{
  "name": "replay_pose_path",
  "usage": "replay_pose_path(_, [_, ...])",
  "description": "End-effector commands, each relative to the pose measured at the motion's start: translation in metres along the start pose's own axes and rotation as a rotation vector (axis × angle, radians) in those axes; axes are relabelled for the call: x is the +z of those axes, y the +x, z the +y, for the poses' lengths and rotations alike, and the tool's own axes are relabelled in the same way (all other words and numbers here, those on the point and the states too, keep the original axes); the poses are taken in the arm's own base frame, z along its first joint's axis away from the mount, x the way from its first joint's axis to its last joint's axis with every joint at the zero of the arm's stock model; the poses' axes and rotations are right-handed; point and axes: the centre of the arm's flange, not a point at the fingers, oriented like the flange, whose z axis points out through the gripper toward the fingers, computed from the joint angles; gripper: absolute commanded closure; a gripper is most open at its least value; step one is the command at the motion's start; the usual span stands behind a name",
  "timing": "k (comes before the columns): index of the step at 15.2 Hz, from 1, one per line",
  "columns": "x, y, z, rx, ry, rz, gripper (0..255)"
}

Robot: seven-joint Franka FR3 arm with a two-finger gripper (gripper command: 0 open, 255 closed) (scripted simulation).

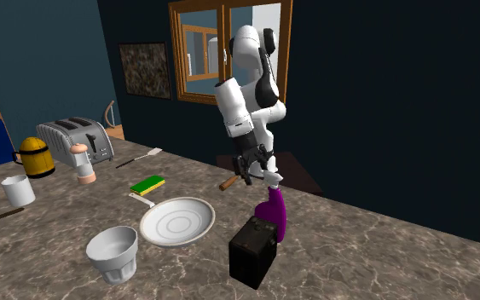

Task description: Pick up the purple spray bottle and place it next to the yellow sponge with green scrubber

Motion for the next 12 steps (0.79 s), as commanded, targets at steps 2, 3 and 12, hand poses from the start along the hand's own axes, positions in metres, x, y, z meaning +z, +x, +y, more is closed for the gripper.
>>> replay_pose_path(2, [0.024, 0.005, 0.03, -0.11, 0.019, 0.073, 0])
replay_pose_path(3, [0.033, 0.008, 0.039, -0.143, 0.027, 0.096, 0])
replay_pose_path(12, [0.084, 0.018, 0.051, -0.191, 0.038, 0.128, 0])
